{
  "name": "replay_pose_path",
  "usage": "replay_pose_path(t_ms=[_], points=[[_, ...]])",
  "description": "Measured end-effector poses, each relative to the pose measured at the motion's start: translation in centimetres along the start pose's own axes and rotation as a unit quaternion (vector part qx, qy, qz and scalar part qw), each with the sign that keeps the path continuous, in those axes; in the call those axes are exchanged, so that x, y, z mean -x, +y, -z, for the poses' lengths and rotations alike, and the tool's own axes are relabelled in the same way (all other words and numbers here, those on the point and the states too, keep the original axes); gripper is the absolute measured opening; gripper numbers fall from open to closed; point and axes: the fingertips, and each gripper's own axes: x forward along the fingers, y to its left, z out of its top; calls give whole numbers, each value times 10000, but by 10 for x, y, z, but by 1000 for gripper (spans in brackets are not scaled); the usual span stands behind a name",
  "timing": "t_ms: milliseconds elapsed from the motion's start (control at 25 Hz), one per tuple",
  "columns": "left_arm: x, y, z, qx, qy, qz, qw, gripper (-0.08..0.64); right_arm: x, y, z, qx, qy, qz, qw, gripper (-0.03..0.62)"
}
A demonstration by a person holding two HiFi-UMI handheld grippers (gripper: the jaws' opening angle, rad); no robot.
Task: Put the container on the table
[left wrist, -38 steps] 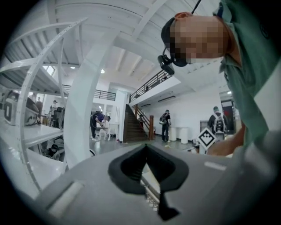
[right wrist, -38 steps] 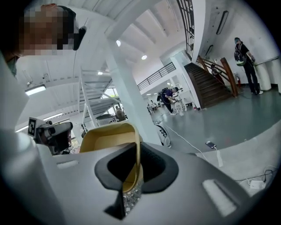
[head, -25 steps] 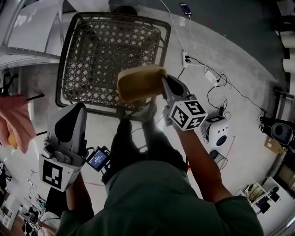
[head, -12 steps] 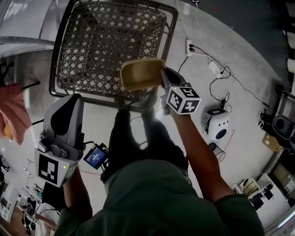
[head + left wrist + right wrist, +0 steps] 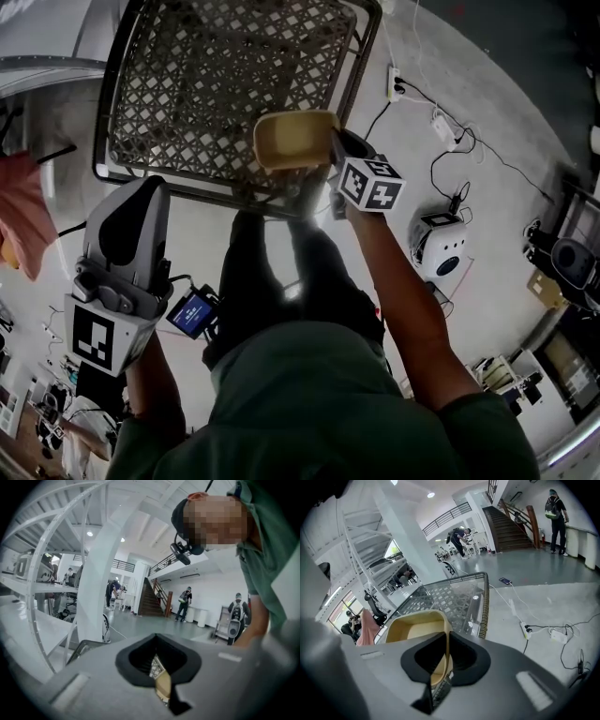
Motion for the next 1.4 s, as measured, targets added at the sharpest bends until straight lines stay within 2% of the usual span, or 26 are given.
replay_pose_path(t_ms=[400, 720, 920, 1040, 1160, 1400], points=[[-8, 26, 20, 200, 91, -56, 9997, 3, -39, -12, 26, -185, 438, 212, 9986, 29], [-9, 42, 23, 230, 73, -70, 9997, 3, -50, -9, 24, -28, 546, 405, 9977, 32], [-6, 48, 12, 198, 21, -76, 9998, 3, -51, -8, 22, -11, 671, 573, 9961, 39], [-2, 52, 2, 143, -7, -79, 9999, 3, -49, -3, 14, 11, 730, 612, 9954, 97], [3, 52, -10, 83, -58, -84, 9999, 3, -41, 2, 5, 24, 698, 681, 9952, 119], [18, 48, -45, -49, -185, -43, 9998, 3, 1, 24, -26, 50, 252, 706, 9972, 130]])
